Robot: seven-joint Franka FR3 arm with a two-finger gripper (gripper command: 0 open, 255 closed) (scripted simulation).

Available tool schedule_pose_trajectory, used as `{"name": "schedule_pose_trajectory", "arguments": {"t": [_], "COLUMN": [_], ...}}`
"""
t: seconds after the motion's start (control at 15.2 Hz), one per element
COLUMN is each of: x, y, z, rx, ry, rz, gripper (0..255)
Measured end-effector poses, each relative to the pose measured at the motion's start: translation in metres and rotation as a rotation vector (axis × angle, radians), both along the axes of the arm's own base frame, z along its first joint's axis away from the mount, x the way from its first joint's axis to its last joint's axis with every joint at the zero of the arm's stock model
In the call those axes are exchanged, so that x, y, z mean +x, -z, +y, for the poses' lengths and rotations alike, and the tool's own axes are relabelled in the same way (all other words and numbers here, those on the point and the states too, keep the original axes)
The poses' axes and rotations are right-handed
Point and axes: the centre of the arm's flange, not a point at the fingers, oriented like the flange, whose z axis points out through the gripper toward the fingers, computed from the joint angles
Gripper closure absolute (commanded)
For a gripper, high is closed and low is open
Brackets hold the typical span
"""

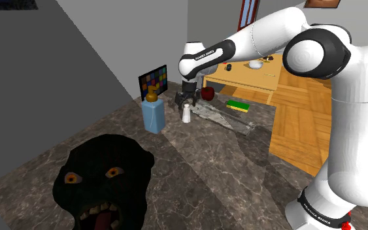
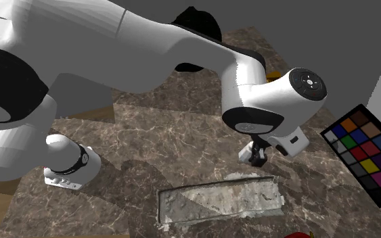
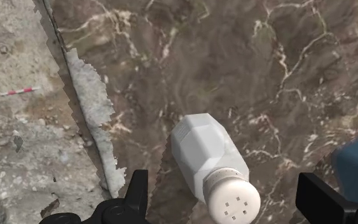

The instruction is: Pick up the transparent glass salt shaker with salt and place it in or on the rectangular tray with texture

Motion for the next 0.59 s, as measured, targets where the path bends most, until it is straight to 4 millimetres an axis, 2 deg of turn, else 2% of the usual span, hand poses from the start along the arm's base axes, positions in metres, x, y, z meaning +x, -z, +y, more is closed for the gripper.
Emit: {"name": "schedule_pose_trajectory", "arguments": {"t": [0.07, 0.59], "x": [0.0, 0.0], "y": [0.0, -0.0002], "z": [0.0, 0.0], "rx": [0.0, 0.0], "ry": [0.0, 0.0], "rz": [0.0, 0.0], "gripper": [255, 255]}}
